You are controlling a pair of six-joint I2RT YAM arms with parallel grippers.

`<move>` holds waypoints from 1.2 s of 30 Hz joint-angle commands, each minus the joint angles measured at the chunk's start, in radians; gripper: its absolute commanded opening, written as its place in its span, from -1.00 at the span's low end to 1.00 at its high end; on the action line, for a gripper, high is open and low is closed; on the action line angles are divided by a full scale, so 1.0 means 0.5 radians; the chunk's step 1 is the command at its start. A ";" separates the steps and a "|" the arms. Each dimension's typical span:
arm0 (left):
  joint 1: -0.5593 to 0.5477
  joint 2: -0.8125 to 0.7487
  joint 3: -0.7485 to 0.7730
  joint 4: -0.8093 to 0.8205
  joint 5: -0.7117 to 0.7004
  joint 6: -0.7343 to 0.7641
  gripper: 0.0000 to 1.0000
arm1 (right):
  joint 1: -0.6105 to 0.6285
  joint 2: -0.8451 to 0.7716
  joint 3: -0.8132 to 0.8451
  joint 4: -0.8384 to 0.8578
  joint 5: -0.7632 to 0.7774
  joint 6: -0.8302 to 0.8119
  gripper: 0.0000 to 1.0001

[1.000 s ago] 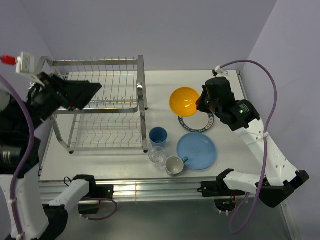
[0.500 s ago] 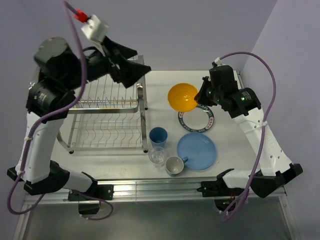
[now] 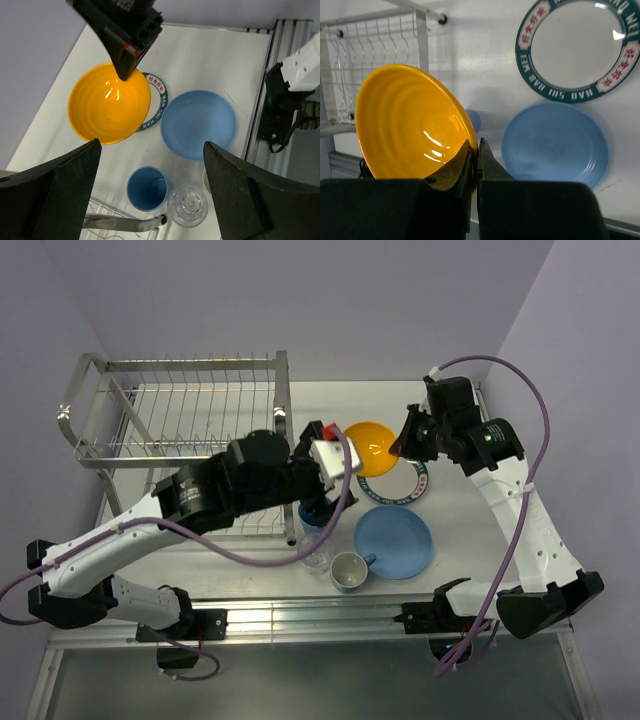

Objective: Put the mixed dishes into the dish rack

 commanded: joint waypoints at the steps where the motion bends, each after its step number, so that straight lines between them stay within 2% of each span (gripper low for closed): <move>1: -0.234 -0.081 -0.040 0.120 -0.471 0.238 0.79 | -0.013 -0.145 -0.120 0.005 -0.196 -0.042 -1.00; 5: -0.473 -0.023 -0.178 0.128 -0.683 0.318 0.83 | -0.013 -0.219 -0.209 -0.068 -0.233 -0.085 -1.00; 11: -0.679 0.167 -0.255 0.162 -0.972 0.401 0.85 | -0.013 -0.305 -0.176 -0.224 -0.239 -0.128 -1.00; 17: -0.710 0.327 -0.279 0.260 -1.144 0.428 0.84 | -0.013 -0.394 -0.124 -0.304 -0.367 -0.128 -1.00; 27: -0.710 0.505 -0.301 0.371 -1.343 0.490 0.77 | -0.013 -0.563 -0.252 -0.317 -0.460 -0.128 -1.00; 29: -0.710 0.548 -0.295 0.371 -1.361 0.505 0.67 | -0.013 -0.591 -0.262 -0.323 -0.469 -0.128 -1.00; 33: -0.710 0.600 -0.252 0.356 -1.383 0.493 0.04 | -0.013 -0.609 -0.262 -0.341 -0.451 -0.137 -1.00; 34: -0.707 0.597 -0.249 0.347 -1.383 0.490 -0.21 | -0.013 -0.609 -0.259 -0.341 -0.451 -0.143 -1.00; 36: -0.710 0.570 -0.246 0.353 -1.377 0.475 -0.48 | -0.013 -0.606 -0.252 -0.350 -0.451 -0.149 -1.00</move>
